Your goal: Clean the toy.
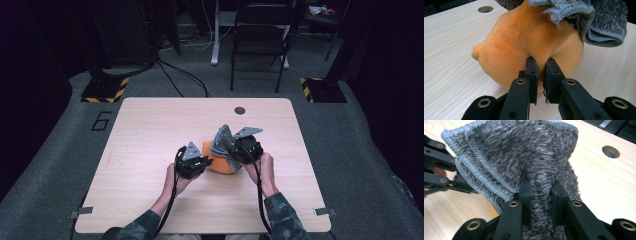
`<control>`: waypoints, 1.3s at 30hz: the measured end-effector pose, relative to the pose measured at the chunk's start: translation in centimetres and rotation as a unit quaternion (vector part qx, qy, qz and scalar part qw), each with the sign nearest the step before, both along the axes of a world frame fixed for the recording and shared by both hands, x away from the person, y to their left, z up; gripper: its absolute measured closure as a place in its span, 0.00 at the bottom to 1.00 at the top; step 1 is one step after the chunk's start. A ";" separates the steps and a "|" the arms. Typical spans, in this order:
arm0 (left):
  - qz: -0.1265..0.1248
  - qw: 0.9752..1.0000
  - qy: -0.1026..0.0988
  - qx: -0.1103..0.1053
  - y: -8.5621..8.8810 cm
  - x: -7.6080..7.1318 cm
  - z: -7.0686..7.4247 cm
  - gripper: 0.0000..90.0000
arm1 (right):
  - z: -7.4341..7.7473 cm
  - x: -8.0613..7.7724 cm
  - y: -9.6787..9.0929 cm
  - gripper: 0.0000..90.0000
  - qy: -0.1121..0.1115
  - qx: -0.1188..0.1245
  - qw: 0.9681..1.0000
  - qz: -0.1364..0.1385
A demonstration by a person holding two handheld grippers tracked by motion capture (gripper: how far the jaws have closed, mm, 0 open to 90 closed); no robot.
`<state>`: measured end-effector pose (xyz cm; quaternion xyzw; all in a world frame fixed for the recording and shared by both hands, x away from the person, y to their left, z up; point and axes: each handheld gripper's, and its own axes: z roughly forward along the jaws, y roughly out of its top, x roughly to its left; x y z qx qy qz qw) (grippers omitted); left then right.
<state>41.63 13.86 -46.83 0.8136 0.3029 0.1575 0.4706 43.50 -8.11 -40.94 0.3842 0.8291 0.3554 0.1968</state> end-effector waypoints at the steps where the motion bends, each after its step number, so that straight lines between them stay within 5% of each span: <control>1: -0.001 1.000 0.000 0.000 0.0 0.0 0.0 0.92 | -0.1 0.0 -0.1 0.83 0.003 0.001 1.000 -0.006; 18: -0.001 1.000 0.003 0.000 0.2 0.2 -0.1 0.92 | -3.5 2.5 -3.6 0.83 0.061 -0.021 0.995 -0.071; 24: 0.005 1.000 0.006 -0.005 0.4 0.3 -0.2 0.92 | -1.6 1.5 -3.4 0.83 0.032 -0.007 0.998 -0.060; 30: 0.004 1.000 0.004 -0.005 0.3 0.2 -0.2 0.92 | 0.6 0.1 -1.1 0.83 0.002 0.006 1.000 -0.015; 35: 0.003 1.000 0.002 -0.002 0.3 0.2 -0.2 0.92 | 0.6 0.0 0.3 0.83 -0.001 -0.013 1.000 0.010; 39: 0.003 1.000 0.005 -0.003 0.3 0.2 -0.2 0.92 | 0.0 0.3 0.3 0.83 0.002 -0.018 1.000 0.000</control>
